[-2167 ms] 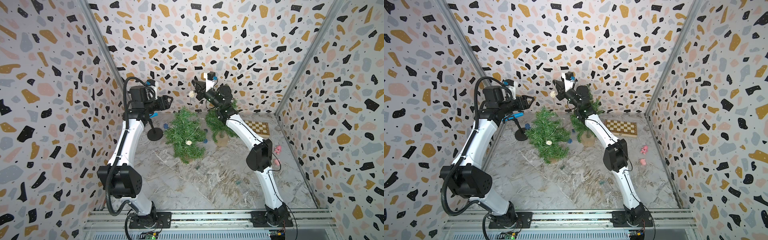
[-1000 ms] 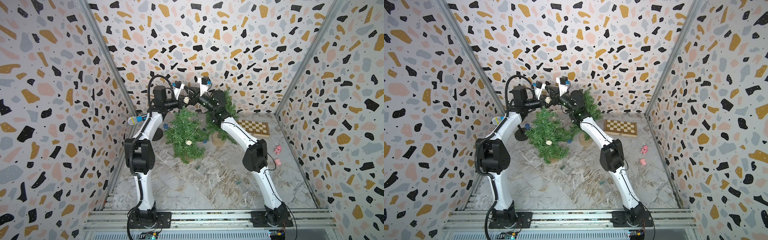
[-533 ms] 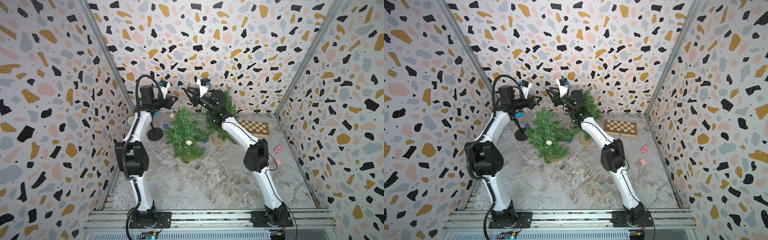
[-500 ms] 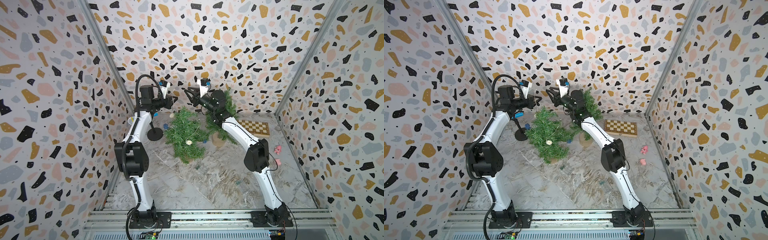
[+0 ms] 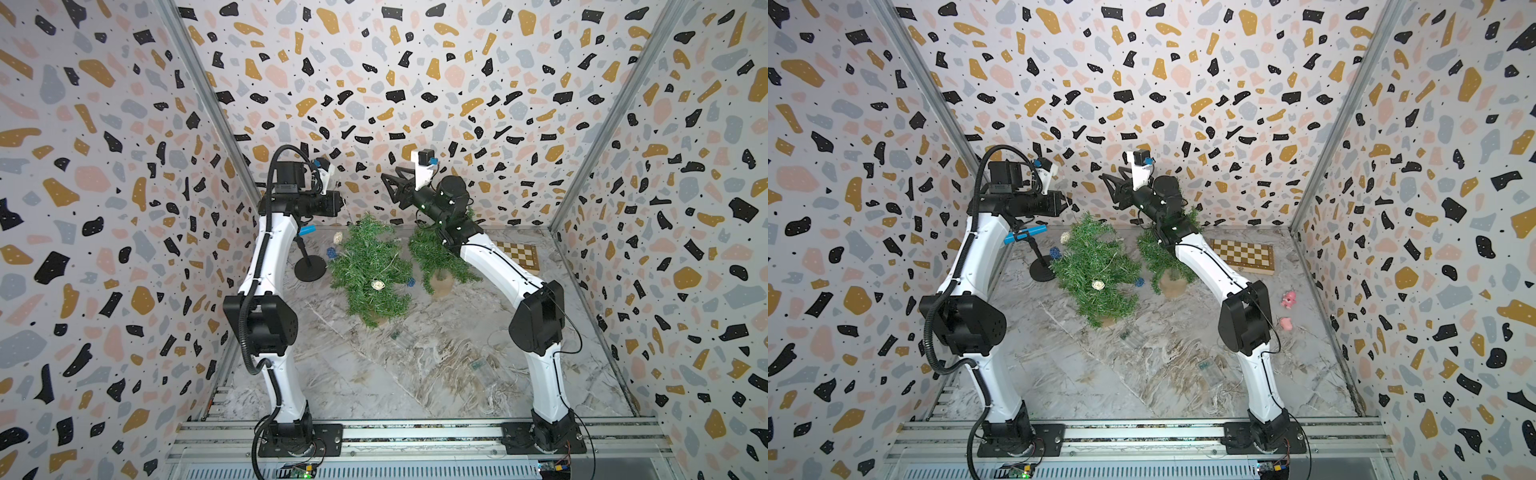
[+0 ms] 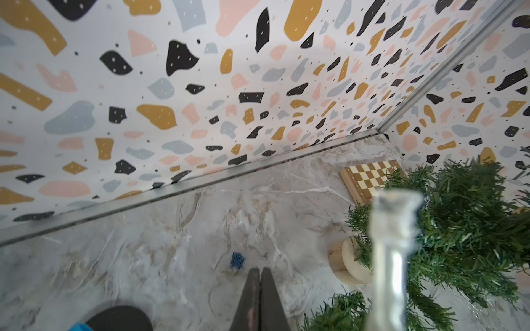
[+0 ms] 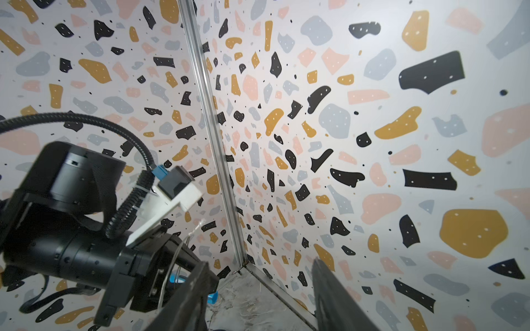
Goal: Wrap string light around the christmas tree
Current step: Wrap the light string around the Christmas tree.
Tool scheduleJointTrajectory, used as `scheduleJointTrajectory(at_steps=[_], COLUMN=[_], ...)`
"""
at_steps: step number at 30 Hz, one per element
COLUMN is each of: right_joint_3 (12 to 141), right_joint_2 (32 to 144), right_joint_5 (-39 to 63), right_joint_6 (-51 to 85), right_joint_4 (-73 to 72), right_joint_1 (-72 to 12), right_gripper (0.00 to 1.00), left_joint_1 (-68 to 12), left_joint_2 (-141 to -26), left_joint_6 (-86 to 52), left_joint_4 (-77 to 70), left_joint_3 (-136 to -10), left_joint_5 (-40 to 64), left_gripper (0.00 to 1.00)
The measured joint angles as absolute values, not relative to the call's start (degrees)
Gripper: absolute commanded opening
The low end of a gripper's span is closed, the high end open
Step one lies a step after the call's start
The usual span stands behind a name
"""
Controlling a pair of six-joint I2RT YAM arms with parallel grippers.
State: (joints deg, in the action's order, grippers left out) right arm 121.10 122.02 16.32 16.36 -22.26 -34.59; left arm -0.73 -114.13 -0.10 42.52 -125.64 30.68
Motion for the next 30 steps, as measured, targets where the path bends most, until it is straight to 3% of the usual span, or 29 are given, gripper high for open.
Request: scheduleJointTrajectory(at_steps=[13, 22, 30], right_joint_3=[106.8, 93.3, 84.9], right_joint_2=[110.0, 101.7, 95.5], right_joint_5=[9.8, 0.8, -7.7], right_joint_6=[10.3, 3.6, -1.4], right_joint_4=[-18.5, -16.4, -18.9], right_joint_1=[-42.1, -51.2, -57.9], right_gripper=[0.64, 0.6, 0.61], left_joint_1=[-1.1, -2.0, -2.2], left_joint_2=[-109.4, -103.1, -100.4], left_joint_6=[-0.2, -1.1, -3.4], left_joint_4=[51.1, 59.8, 65.6], left_joint_3=[-135.1, -131.8, -132.3], left_joint_5=[20.1, 10.1, 8.1], left_gripper=[0.0, 0.0, 0.0])
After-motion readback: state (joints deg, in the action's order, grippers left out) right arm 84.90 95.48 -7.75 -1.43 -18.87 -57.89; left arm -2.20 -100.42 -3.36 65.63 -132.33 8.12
